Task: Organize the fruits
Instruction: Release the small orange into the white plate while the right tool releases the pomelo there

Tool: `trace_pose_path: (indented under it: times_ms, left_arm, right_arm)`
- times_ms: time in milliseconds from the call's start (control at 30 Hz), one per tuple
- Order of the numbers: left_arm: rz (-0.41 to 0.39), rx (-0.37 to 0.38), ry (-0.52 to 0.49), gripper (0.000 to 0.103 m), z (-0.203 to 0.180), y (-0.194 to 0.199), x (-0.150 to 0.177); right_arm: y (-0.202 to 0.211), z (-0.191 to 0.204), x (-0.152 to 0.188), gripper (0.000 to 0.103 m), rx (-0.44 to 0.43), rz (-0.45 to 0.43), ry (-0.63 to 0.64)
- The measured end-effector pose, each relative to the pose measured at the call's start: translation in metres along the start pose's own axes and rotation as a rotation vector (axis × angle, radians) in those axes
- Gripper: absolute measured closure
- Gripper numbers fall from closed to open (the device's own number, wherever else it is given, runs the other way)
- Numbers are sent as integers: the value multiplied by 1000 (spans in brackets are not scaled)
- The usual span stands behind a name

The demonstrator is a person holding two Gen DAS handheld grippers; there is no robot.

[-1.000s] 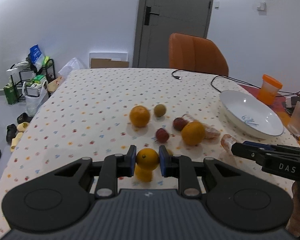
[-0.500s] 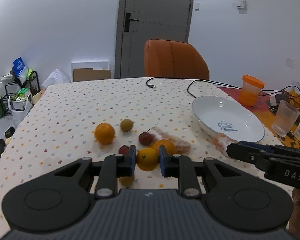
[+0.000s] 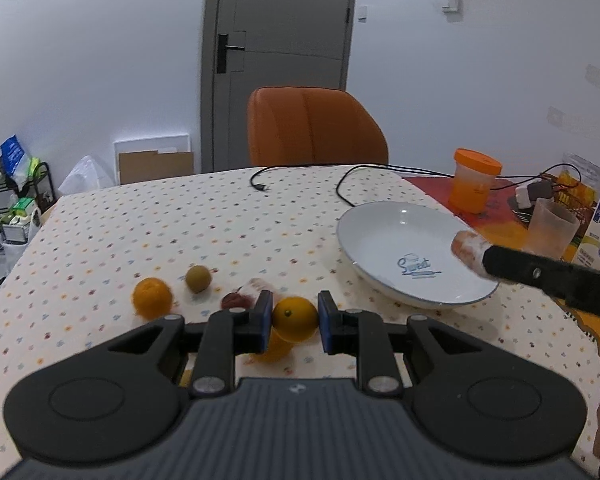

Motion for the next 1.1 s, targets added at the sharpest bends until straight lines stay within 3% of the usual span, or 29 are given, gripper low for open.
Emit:
trace_pose_path:
  times_ms: [400,667,867,1100]
  left_arm:
    - [12,47,-37,81,-33,-29,-5]
    - [29,65,-53,81,-50,-51,-8]
    - [40,83,-70,81,-64,-67,-10]
    - [40,102,-79,81,-78,-78,-14]
  right_arm:
    - [0,-41,-11,72,59,-45,-28]
    - [-12,-65,-3,70,113,-16,-52]
    - [-6,-78,4,62,150,-13,-68]
    - [13,-88,7,41,179,-38,-87]
Point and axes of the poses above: each gripper's, at about its wrist camera, not at the fingertips, and y roughly against the way its jaws point, z to its left, x to its underside, the point moved 1 cm from there along -y, roughly the way its jaws point, and after that the axes turned 12 degrees about -z, right-handed, at the moved point
